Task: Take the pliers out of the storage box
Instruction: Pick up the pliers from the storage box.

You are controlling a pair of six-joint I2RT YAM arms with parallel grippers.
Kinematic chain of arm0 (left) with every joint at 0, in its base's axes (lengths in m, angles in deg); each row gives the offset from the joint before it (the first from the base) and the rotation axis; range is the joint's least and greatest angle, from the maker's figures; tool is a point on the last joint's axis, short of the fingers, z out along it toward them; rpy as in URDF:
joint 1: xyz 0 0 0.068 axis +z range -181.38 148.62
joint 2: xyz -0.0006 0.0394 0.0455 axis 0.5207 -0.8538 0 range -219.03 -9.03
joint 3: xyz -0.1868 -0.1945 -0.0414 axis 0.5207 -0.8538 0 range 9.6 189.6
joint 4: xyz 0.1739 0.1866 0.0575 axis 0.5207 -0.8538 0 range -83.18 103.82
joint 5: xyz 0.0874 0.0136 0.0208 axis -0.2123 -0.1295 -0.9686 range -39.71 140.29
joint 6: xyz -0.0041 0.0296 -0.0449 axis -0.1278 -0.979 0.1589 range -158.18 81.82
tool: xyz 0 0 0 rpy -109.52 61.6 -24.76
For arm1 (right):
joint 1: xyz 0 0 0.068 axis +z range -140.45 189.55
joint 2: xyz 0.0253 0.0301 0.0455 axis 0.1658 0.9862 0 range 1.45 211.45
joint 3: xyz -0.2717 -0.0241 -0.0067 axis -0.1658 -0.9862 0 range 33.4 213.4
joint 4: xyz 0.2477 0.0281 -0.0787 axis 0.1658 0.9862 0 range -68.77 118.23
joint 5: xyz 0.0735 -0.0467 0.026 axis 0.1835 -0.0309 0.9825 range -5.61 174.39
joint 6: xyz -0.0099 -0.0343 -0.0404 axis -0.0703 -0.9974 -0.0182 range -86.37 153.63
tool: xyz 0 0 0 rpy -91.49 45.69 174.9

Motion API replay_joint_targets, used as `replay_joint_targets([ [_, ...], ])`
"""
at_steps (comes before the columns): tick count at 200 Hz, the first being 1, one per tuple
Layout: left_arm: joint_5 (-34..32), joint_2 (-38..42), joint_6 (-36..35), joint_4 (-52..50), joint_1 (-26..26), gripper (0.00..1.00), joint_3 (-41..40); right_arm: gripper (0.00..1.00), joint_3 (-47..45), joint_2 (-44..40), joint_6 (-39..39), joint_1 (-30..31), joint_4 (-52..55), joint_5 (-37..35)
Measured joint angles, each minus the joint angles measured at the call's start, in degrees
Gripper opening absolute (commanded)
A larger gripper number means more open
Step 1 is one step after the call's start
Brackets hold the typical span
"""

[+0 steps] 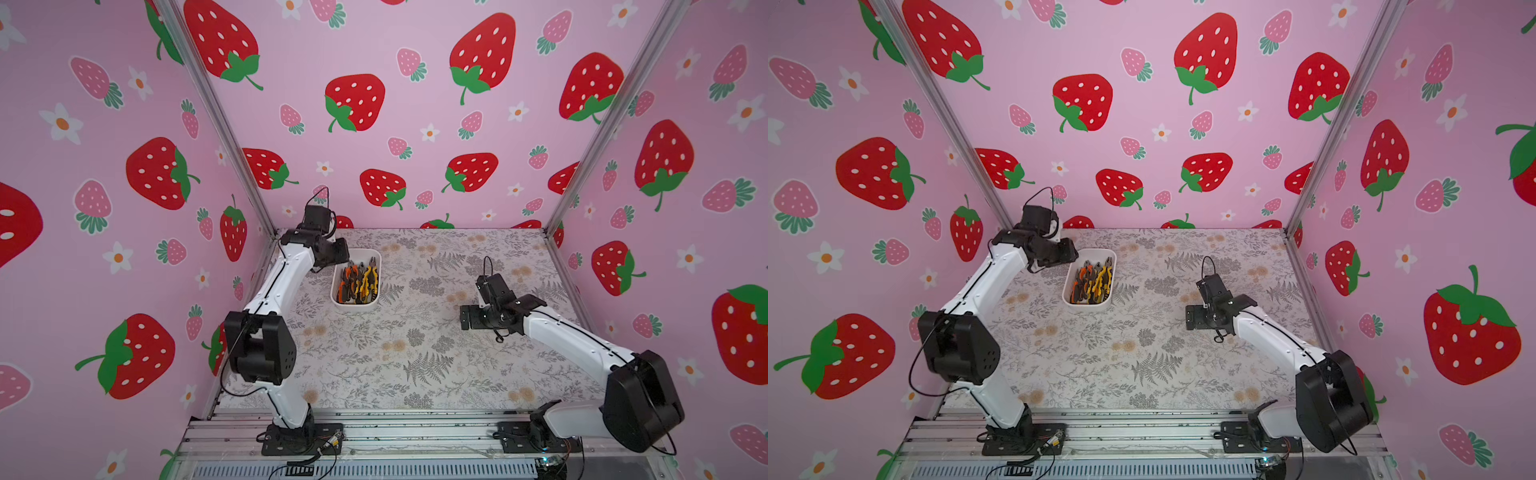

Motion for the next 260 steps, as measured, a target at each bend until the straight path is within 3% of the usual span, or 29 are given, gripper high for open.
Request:
replay_joint_targets([
  [28,4.37,14.21,3.69,4.52,-0.11,0.52,-21.05,0.97,14.27,7.37,-0.59,3.41,1.49,0.37],
  [46,5.66,22.82,6.14,5.79,-0.17,0.52,-28.79,0.96,24.74,14.23,-1.01,5.79,2.27,1.99],
  [85,5.38,31.45,7.69,7.54,-0.26,0.53,-31.5,0.84,54.86,35.12,-2.82,10.36,9.51,6.21],
  [113,3.37,31.39,8.17,7.39,-0.2,0.53,-31.5,0.58,81.13,52.54,-4.5,13.03,17.73,7.45],
  [127,2.58,31.34,8.41,7.37,0.13,0.53,-31.5,0.53,89.74,58.99,-5.99,14.27,20.37,7.58],
  [145,2.34,31.26,8.66,7.32,0.83,0.53,-31.5,0.51,91.1,62.16,-8.15,15.82,21.07,7.52],
  [168,2.69,30.62,8.9,7.32,1.6,0.53,-31.5,0.49,85.77,62.4,-11.45,17.66,17.68,7.54],
  [199,3.43,30.29,9.25,7.32,1.7,0.53,-31.5,0.57,81.2,62.42,-14.36,18.97,10.56,7.76],
  [260,4.11,30.42,9.25,7.32,1.7,0.53,-31.5,0.53,84.3,65.18,-16.87,19.3,0.57,8.24],
])
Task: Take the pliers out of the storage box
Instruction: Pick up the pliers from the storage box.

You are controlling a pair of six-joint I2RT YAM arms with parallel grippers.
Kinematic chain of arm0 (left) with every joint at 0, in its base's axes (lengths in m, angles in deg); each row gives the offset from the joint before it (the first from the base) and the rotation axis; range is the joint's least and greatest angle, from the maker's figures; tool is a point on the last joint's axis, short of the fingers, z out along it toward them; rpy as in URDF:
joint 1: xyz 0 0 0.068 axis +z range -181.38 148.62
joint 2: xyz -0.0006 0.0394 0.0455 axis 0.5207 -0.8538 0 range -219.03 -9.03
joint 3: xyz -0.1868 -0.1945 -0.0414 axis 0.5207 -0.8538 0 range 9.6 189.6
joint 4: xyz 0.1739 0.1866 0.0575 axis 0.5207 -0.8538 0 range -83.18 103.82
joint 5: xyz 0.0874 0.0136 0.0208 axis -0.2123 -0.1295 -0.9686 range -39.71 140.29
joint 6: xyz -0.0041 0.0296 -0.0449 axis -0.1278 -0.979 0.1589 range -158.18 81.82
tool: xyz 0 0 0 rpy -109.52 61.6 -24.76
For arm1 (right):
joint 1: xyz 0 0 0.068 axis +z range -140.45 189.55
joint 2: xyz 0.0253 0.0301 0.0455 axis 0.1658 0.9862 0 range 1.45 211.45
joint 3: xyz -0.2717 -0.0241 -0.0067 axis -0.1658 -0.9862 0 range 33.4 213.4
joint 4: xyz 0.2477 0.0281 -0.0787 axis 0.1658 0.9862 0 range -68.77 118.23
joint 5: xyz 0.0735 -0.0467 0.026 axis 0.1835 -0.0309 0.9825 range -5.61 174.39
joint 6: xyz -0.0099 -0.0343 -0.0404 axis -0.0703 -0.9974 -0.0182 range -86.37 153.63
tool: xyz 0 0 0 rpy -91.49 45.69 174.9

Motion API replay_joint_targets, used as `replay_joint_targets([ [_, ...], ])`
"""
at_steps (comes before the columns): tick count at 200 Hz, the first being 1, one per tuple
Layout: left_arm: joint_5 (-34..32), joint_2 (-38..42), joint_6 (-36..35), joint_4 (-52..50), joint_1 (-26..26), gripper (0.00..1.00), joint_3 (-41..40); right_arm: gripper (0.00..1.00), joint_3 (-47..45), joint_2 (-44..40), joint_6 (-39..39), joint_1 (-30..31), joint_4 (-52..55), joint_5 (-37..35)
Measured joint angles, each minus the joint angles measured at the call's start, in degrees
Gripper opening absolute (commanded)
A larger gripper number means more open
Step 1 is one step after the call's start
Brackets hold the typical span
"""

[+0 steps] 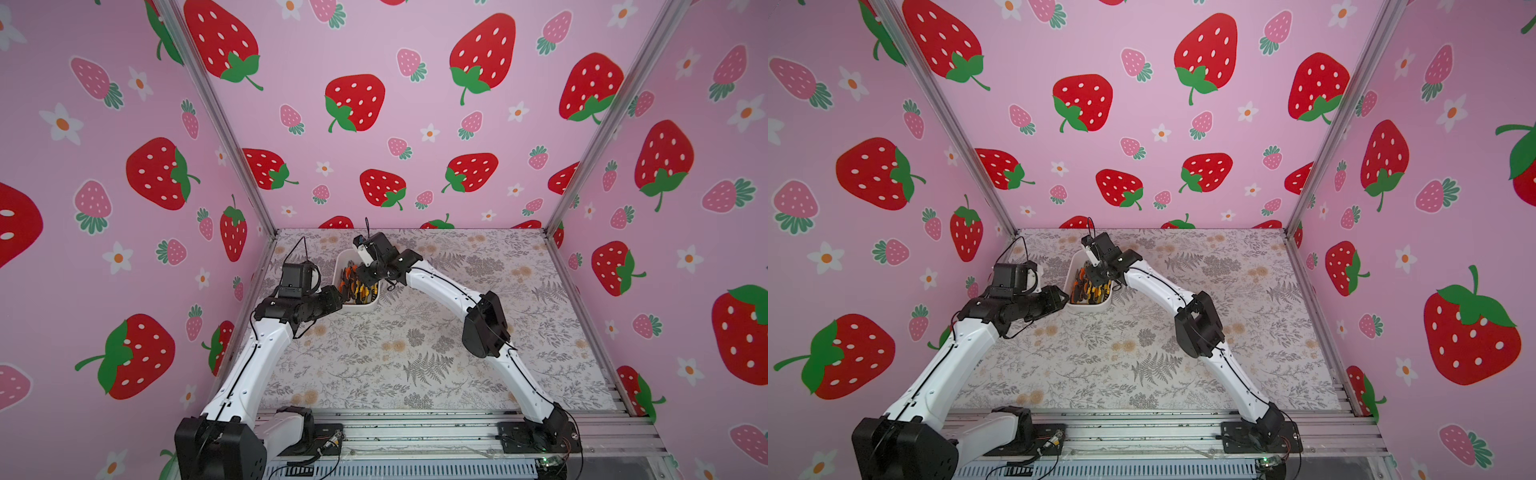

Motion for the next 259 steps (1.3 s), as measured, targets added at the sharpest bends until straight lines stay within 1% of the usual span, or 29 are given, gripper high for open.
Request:
replay_joint_targets([
  [14,0.07,0.0,0.0,0.0,0.0,0.54,0.0,0.53,0.96,1.73,-0.22,-0.02,-1.03,-0.04],
  [16,0.07,0.0,0.0,0.0,-0.02,0.53,0.0,0.51,0.96,1.88,-0.24,-0.02,-1.09,-0.04],
  [20,0.07,0.0,0.0,0.0,0.0,0.53,0.0,0.5,0.96,2.27,-0.42,-0.04,-1.22,-0.04],
  [74,1.2,-0.2,0.0,0.02,0.0,0.53,0.0,0.49,1.64,4.9,-1.27,-0.04,-5.05,0.42],
  [103,1.6,-0.5,0.02,0.02,0.0,0.53,0.0,0.47,1.64,6.05,-1.36,-0.04,-5.27,0.44],
  [197,3.1,-0.87,0.02,0.02,0.24,0.53,0.0,0.36,2.62,7.32,-0.98,-0.07,-6.71,0.33],
  [248,4.11,-1.27,0.02,0.04,0.46,0.53,0.0,0.36,2.89,7.54,0.57,-0.11,-6.54,-0.28],
  [259,4.11,-1.27,0.02,0.07,0.48,0.53,0.0,0.35,3.67,7.93,1.11,-0.11,-6.19,-0.39],
])
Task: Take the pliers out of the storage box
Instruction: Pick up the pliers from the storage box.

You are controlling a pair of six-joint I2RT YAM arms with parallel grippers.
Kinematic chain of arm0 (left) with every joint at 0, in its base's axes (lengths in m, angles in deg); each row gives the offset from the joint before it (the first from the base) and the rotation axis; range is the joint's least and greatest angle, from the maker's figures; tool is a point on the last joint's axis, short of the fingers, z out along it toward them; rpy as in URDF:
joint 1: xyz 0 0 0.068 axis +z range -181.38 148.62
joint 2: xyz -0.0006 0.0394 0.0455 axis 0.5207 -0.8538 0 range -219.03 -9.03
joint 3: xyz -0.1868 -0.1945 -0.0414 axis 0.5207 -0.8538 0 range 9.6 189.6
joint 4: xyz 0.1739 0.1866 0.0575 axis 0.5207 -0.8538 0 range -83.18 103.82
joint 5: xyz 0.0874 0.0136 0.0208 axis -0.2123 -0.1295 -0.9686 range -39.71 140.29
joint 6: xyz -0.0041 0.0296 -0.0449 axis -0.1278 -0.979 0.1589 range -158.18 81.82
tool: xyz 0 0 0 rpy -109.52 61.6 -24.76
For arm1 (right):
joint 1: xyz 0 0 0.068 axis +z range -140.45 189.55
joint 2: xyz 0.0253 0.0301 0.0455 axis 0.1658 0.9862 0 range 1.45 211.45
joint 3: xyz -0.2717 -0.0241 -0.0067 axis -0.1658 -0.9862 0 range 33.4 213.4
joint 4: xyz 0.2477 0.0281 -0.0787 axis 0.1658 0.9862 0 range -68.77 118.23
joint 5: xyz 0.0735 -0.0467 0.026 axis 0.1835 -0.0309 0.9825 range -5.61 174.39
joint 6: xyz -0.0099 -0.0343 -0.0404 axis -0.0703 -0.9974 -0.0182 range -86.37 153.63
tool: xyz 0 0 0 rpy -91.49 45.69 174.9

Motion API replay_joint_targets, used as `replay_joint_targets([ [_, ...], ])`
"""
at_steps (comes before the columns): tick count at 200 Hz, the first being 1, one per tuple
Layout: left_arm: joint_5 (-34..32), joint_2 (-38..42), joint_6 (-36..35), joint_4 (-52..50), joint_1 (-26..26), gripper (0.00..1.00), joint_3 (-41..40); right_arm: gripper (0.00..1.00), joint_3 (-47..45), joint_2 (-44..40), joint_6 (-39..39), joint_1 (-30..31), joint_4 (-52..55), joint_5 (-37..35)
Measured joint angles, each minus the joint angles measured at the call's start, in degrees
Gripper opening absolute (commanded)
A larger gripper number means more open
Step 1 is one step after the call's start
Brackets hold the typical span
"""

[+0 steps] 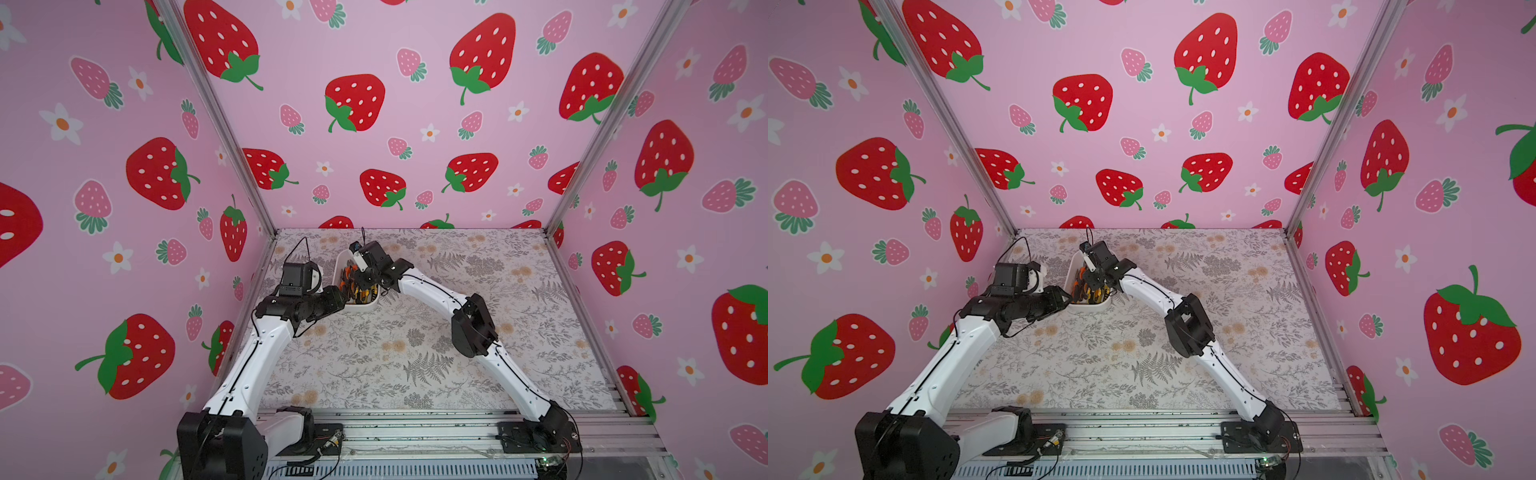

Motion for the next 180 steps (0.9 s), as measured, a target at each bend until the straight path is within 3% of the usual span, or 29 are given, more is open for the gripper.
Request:
replay_joint_targets([
  [29,0.0,0.0,0.0,0.0,0.0,0.53,0.0,0.19,1.16,0.83,2.12,-0.17,-0.24,-1.31],
  [57,0.02,0.0,0.02,-0.02,0.02,0.53,0.0,0.16,1.18,1.16,3.65,-1.07,-1.49,-1.07],
  [90,0.26,0.0,0.02,0.0,0.04,0.53,0.0,0.04,1.18,1.18,3.93,-1.25,-1.79,-0.7],
  [135,0.31,0.02,0.04,-0.02,0.04,0.53,0.0,0.0,0.48,0.79,4.11,-1.27,-2.36,-1.7],
  [180,0.42,0.02,0.5,0.07,0.04,0.54,-0.02,0.0,-5.75,-3.21,4.26,-1.11,-4.79,-5.03],
])
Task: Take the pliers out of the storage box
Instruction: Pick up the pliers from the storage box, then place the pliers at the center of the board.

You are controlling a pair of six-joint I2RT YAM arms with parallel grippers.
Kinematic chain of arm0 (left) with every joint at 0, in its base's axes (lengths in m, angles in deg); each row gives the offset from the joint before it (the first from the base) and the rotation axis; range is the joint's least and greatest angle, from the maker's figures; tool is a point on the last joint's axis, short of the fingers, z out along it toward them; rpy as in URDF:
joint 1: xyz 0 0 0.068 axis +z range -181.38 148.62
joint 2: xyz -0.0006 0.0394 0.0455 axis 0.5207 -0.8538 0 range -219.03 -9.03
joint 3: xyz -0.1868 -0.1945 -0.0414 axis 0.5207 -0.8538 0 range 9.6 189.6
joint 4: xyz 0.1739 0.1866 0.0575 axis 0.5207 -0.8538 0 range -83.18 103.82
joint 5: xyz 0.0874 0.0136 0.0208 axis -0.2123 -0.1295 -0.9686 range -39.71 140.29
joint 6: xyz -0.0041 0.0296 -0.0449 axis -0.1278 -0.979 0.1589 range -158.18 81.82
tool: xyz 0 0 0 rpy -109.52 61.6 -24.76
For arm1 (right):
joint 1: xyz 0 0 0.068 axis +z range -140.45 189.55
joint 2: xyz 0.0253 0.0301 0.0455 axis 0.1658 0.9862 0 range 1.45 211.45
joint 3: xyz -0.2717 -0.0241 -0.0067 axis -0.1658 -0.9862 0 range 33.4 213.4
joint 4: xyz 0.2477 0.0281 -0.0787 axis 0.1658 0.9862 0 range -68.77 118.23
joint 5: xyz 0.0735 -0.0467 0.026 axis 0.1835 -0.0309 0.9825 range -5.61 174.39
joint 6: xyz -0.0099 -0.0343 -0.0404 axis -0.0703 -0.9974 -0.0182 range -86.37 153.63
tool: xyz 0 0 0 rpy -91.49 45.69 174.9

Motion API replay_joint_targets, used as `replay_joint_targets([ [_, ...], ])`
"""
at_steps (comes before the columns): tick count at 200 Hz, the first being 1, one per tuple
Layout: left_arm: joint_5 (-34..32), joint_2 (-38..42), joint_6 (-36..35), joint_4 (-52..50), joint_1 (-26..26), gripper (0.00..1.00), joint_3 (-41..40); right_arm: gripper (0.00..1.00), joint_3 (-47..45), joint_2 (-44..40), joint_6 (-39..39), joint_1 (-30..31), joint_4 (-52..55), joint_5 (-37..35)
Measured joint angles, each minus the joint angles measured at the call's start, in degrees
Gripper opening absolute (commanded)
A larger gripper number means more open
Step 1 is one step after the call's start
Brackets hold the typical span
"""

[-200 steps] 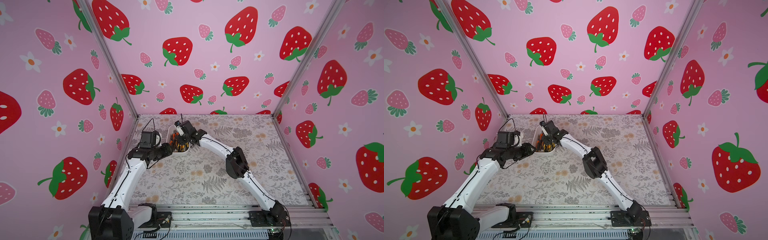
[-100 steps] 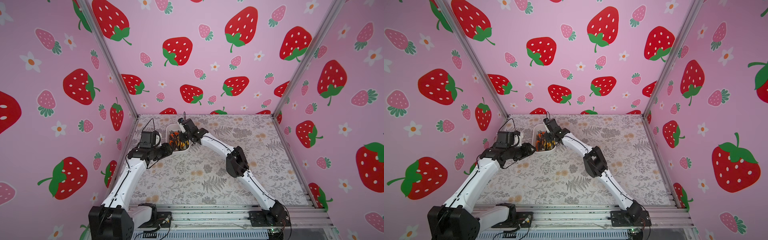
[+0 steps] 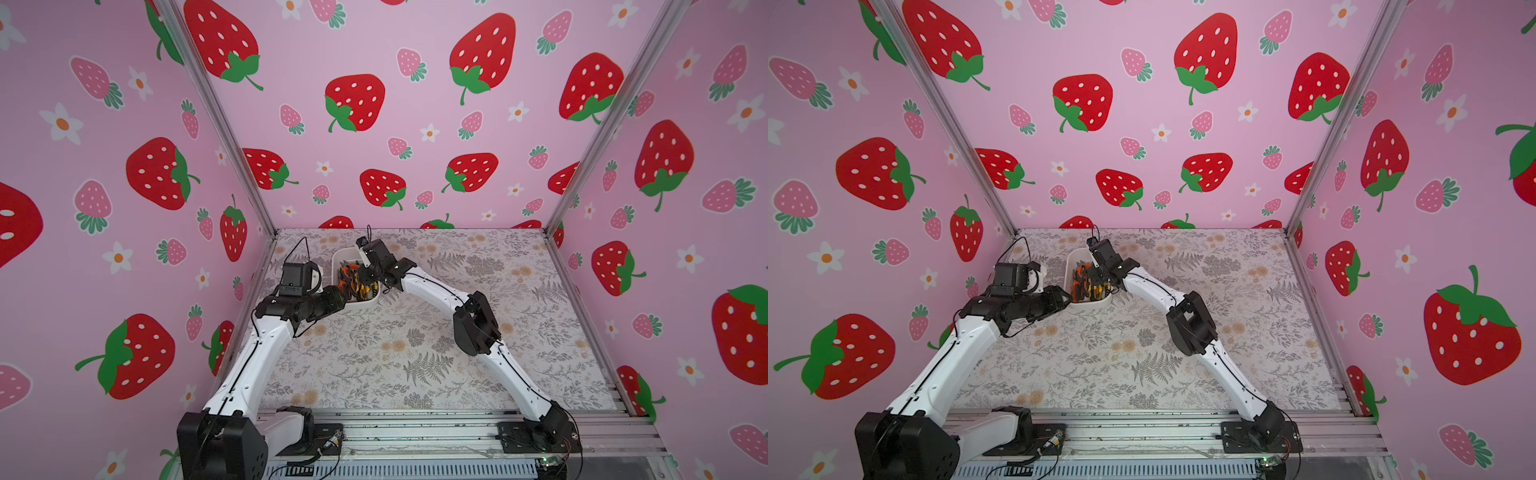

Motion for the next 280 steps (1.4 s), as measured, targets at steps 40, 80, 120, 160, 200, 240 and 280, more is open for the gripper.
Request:
replay_joint_targets([
  [40,1.44,0.0,1.66,1.75,0.07,0.54,-1.03,0.0,-5.79,-5.9,-0.59,-0.07,0.46,-3.78],
  [80,3.45,-0.42,4.24,3.32,0.04,0.54,-3.45,0.0,-13.77,-13.46,-1.2,-0.22,-1.38,-5.35],
  [120,6.1,-2.69,8.66,5.64,0.11,0.6,-3.82,0.0,-19.61,-19.26,-1.7,-0.15,-4.48,-5.46],
  [160,8.02,-8.92,11.54,3.54,0.09,0.59,2.51,0.0,-27.36,-24.46,-2.71,0.07,-6.84,-5.53],
  [200,7.06,-16.33,8.5,-2.58,0.15,0.55,16.94,0.0,-36.09,-29.81,-3.5,0.52,-8.24,-5.75],
  [240,8.5,-24.59,4.22,-9.64,-0.22,0.52,25.14,0.0,-41.94,-34.12,-3.89,1.25,-10.25,-5.86],
  [280,12.13,-31.78,0.48,-15.21,-1.29,0.5,27.34,0.0,-45.11,-37.16,-4.87,1.51,-12.41,-5.75],
])
